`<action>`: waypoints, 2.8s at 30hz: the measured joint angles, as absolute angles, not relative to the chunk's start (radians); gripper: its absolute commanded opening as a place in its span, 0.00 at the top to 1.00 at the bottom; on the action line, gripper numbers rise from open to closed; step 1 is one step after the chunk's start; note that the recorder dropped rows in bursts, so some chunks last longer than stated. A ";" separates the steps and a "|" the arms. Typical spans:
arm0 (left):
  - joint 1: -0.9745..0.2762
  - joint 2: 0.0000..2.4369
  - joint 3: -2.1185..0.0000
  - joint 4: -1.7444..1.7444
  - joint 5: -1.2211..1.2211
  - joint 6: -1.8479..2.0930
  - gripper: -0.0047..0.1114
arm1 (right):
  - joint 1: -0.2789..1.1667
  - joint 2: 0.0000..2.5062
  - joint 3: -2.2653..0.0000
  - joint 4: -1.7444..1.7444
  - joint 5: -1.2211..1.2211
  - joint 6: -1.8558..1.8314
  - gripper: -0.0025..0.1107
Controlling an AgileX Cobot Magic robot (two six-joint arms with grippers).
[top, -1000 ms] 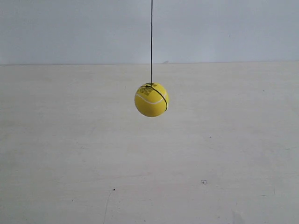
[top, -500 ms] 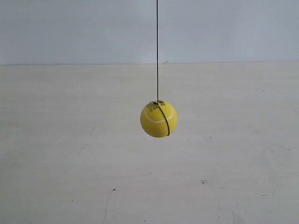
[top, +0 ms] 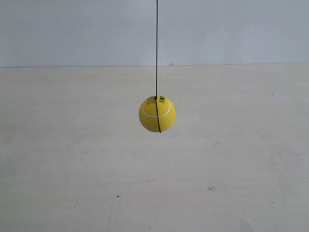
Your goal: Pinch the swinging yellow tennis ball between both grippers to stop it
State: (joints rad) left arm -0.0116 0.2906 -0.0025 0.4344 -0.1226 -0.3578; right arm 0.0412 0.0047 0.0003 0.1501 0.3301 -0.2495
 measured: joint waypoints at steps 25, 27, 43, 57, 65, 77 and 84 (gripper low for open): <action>-0.012 0.003 -0.003 0.164 0.340 -0.093 0.92 | 0.041 0.005 0.000 0.150 0.332 -0.246 0.98; -0.012 0.003 -0.003 0.164 0.340 -0.093 0.92 | 0.041 0.005 0.000 0.150 0.332 -0.246 0.98; -0.012 0.003 -0.003 0.205 0.322 -0.093 0.92 | 0.041 0.005 0.000 0.150 0.332 -0.246 0.98; -0.012 0.003 -0.003 0.207 0.314 -0.093 0.92 | 0.041 0.005 0.000 0.150 0.332 -0.246 0.98; -0.012 0.003 -0.003 0.207 0.314 -0.093 0.92 | 0.041 0.005 0.000 0.150 0.332 -0.246 0.98; -0.012 0.003 -0.003 0.207 0.314 -0.093 0.92 | 0.041 0.005 0.000 0.150 0.332 -0.244 0.98; -0.012 0.003 -0.003 0.207 0.314 -0.093 0.92 | 0.041 0.005 0.000 0.150 0.332 -0.244 0.98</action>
State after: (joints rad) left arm -0.0116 0.0026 -0.0025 0.2072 0.3144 -0.0925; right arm 0.0412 0.0047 0.0003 0.1501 0.3319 -0.2441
